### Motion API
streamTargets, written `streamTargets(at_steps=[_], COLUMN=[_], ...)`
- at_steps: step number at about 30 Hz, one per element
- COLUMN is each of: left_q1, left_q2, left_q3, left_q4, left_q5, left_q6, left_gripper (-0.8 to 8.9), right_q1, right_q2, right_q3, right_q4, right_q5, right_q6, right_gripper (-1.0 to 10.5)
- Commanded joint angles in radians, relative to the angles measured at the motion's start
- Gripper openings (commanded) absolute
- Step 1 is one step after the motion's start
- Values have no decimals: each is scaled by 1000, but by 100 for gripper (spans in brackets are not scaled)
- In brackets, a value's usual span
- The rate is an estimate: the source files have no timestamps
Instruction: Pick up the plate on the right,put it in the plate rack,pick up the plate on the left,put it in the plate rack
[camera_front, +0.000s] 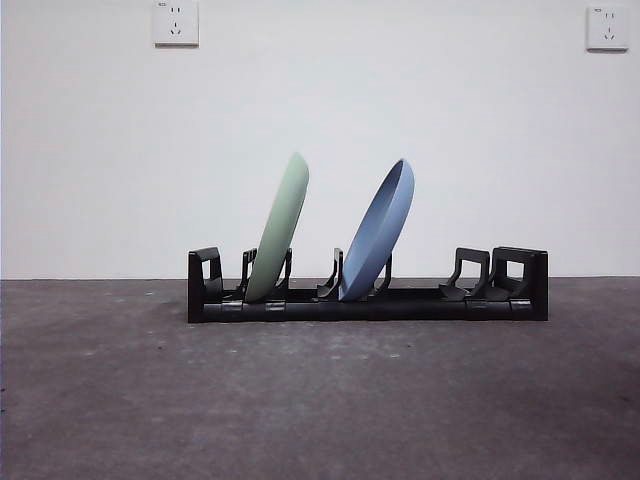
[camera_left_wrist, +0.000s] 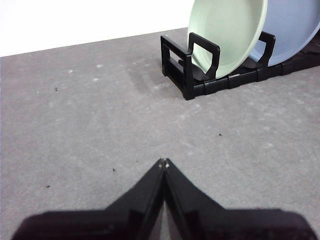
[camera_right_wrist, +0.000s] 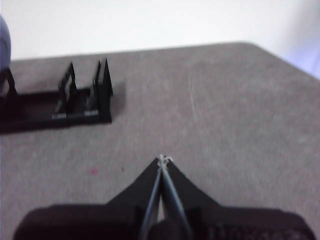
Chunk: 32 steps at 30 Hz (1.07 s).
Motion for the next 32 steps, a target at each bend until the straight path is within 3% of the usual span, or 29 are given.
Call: streamTargets(at_steps=[1,32], left_q1=[4,4], left_q2=[3,10], left_q3=[-10,-10], left_q4=[8,7], left_q5=[-2,-2], left_q6=[-5,-5], left_gripper=[-4,-4], right_q1=[-1,0], right_q2=[-3,-1], right_q3=[-10,-8], right_q4=[21,6], right_q5=[-2,-2], right_q6=[14,11], right_gripper=[2,2])
